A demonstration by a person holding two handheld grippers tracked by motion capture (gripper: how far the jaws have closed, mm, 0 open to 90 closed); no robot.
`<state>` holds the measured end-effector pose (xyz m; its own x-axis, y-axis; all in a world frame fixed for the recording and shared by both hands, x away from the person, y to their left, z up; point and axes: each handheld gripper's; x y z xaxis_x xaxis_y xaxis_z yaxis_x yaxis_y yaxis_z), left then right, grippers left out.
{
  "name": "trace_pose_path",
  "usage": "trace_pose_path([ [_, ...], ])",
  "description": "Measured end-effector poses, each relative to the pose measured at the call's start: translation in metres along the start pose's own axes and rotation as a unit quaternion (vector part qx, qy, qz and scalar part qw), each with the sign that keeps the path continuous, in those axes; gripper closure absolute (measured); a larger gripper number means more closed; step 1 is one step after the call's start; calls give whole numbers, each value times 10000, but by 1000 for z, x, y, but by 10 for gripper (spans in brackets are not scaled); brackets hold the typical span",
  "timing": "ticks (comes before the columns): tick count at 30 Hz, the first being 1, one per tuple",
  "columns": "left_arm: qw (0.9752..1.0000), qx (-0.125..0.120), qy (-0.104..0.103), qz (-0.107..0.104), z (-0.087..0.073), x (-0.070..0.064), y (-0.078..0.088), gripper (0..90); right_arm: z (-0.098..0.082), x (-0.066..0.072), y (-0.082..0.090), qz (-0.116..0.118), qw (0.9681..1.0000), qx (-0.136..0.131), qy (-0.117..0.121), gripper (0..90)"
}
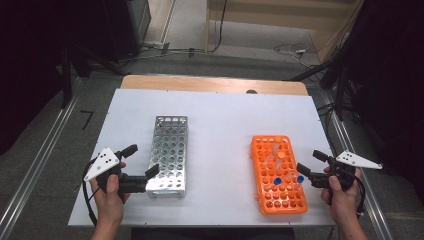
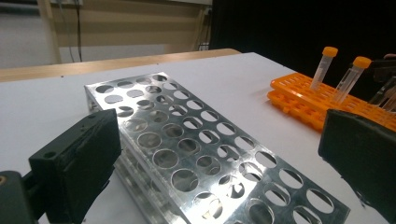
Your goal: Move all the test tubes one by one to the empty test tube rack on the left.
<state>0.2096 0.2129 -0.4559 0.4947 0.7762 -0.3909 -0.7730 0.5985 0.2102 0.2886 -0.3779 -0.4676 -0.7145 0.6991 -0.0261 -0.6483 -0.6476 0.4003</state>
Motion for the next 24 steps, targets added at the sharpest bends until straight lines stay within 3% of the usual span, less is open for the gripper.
trace_pose_path([
  [5,10000,46,-16,-51,1,0,-6,0,9,-1,-4,28,10000,-69,6,44],
  [13,9999,31,-23,-128,1,-1,-3,0,21,-2,-22,207,9997,111,44,256],
  [14,9999,13,1,-134,1,-1,-2,0,22,-3,-25,249,9996,105,49,278],
  [15,9999,1,7,-134,1,0,-2,0,23,-4,-31,439,9989,116,74,332],
  [17,9999,5,19,-155,1,-1,-2,0,24,-4,-35,493,9986,120,120,343],
  [20,9999,29,-2,-164,1,-2,-2,0,29,-7,-46,756,9970,69,154,370],
  [24,9998,54,-1,-187,1,-3,-4,0,30,-8,-53,811,9964,93,223,397],
])
Point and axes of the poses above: each handheld gripper's, and its own axes: y roughly backward along the jaws, z roughly out of its top, x roughly to its left, and after that the axes turned 14 degrees about y, right-handed
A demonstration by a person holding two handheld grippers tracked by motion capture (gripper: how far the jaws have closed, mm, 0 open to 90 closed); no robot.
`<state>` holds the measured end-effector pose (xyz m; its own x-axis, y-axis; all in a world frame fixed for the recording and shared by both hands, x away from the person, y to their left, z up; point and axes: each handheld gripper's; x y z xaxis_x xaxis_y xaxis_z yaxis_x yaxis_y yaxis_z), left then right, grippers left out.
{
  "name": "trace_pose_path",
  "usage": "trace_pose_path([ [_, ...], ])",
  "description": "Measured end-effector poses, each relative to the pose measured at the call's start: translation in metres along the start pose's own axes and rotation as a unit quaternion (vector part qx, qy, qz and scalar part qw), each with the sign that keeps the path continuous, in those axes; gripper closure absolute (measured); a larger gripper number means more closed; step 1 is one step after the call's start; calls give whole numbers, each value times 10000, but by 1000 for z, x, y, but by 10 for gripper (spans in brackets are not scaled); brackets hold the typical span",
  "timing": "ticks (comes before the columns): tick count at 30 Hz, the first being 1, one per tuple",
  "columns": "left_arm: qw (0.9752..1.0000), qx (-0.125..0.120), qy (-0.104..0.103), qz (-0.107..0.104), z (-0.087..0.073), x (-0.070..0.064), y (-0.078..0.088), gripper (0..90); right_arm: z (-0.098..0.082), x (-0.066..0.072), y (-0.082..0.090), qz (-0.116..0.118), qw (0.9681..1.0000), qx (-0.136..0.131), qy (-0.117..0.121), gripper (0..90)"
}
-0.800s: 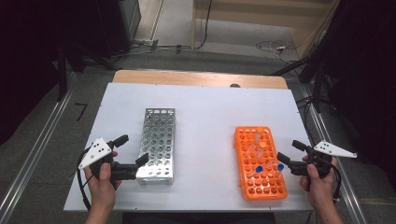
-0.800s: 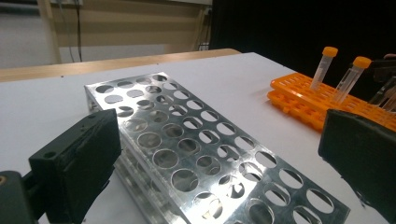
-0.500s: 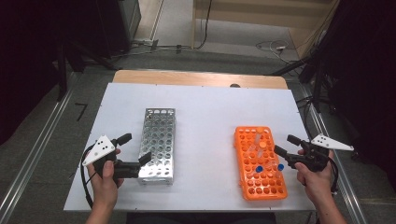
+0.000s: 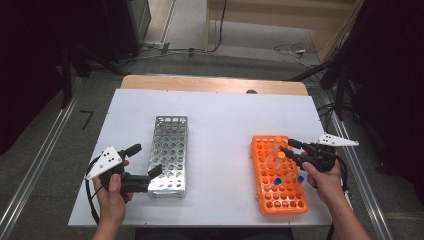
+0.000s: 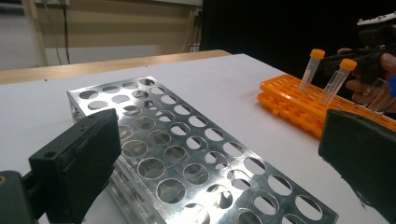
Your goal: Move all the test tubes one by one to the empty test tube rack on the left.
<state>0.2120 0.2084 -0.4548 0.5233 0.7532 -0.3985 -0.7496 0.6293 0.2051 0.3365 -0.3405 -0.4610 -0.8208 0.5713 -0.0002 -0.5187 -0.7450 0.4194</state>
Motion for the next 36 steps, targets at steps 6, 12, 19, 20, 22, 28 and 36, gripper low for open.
trace_pose_path([
  [6,10000,48,-10,-20,-1,-2,-4,0,-4,-1,-13,275,9993,187,141,475],
  [12,10000,59,-5,-69,0,-5,-6,0,-7,4,-26,357,9975,427,442,549],
  [19,9999,64,-125,-89,5,-10,-10,0,-9,4,-32,361,9966,468,573,625],
  [20,9998,75,-131,-102,5,-10,-10,0,-9,5,-32,315,9966,465,606,653],
  [22,9999,69,-106,-114,6,-11,-10,0,-9,7,-32,103,9958,501,758,710],
  [28,9998,72,-114,-173,10,-16,-12,0,-2,4,-26,41,9975,408,574,725],
  [36,9989,145,-188,-408,22,-28,-21,0,26,6,-15,73,9985,104,528,726],
])
Point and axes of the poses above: each handheld gripper's, and its own axes: y roughly backward along the jaws, z roughly out of its top, x roughly to its left, and after that the axes turned 14 degrees about y, right-handed
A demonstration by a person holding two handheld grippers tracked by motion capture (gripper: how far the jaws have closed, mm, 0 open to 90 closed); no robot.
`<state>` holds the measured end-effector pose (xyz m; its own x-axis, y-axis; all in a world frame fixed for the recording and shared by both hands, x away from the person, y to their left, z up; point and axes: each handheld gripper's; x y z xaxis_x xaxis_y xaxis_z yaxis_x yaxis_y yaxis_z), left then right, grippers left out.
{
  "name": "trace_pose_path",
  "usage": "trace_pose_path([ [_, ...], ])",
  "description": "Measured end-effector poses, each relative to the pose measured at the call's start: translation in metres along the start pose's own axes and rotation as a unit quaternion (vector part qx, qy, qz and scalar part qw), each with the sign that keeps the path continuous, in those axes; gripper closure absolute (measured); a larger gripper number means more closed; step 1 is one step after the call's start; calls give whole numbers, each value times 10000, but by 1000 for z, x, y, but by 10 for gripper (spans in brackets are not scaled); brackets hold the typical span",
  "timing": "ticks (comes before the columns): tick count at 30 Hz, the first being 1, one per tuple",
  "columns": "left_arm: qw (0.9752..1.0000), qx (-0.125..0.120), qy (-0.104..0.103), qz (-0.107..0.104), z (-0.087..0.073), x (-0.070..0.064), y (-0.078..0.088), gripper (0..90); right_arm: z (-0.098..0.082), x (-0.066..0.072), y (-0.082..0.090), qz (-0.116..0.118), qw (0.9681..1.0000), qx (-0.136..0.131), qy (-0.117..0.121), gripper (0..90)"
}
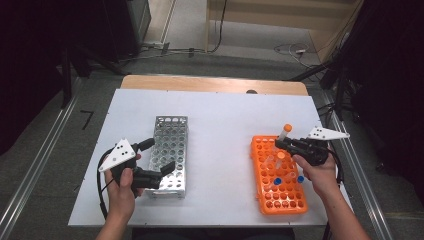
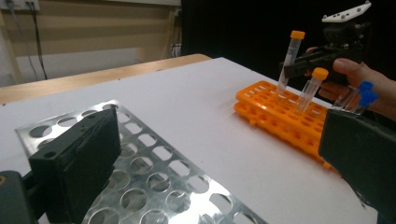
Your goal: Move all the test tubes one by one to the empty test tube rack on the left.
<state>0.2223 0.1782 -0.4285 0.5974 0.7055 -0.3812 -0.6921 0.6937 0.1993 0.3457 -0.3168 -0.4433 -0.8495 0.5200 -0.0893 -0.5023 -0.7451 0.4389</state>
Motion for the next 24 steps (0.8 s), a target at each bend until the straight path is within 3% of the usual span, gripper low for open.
trace_pose_path([
  [9,9996,123,-52,-266,12,-11,-20,0,37,13,11,6,9996,-261,61,726],
  [16,9993,161,-45,-339,20,-18,-36,0,47,27,14,97,9994,-296,129,726],
  [24,9982,391,-45,-460,25,-29,-55,0,54,43,20,228,9992,-280,167,726],
])
Point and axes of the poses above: each handheld gripper's, and its own axes: y roughly backward along the jaws, z roughly out of its top, x roughly to its left, and after that the axes turned 14 degrees about y, right-handed
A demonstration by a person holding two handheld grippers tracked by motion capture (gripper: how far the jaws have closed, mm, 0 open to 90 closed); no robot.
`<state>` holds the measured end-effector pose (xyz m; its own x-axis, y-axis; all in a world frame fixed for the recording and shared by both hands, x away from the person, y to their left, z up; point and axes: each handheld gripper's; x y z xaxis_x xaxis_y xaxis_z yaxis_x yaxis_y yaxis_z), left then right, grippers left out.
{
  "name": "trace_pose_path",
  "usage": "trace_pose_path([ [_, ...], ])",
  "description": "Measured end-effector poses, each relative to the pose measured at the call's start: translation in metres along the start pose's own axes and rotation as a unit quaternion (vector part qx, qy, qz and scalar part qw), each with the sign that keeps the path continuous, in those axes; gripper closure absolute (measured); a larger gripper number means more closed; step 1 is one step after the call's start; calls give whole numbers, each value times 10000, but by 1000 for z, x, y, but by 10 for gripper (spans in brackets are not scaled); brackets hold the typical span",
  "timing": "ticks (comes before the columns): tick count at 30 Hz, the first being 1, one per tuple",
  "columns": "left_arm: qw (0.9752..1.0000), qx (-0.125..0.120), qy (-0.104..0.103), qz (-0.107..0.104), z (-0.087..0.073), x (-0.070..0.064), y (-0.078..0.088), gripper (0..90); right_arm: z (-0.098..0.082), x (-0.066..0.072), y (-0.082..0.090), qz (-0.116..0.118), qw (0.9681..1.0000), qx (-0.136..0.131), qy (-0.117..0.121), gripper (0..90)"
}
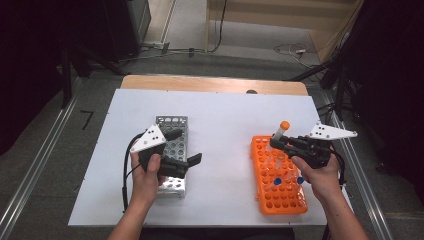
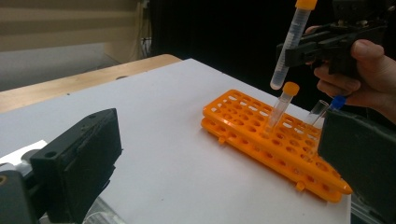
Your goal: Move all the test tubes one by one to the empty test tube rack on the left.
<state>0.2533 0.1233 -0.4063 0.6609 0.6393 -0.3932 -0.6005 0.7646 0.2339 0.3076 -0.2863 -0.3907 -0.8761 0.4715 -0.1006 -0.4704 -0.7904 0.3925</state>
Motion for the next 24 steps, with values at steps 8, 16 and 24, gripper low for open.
trace_pose_path([
  [8,9999,54,-42,-117,4,-10,-11,0,6,13,7,41,10000,-26,72,726],
  [16,9999,75,6,-91,4,-19,-15,21,10,33,2,257,9996,16,75,726],
  [24,9998,151,47,-106,2,-33,-22,93,15,51,-6,359,9992,58,178,726],
])
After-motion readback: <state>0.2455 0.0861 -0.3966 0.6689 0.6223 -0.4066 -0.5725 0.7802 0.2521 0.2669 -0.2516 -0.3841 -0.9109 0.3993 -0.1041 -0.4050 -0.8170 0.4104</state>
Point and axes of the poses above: each handheld gripper's, and its own axes: y roughly backward along the jaws, z roughly out of its top, x roughly to its left, and after that the axes turned 14 degrees about y, right-handed
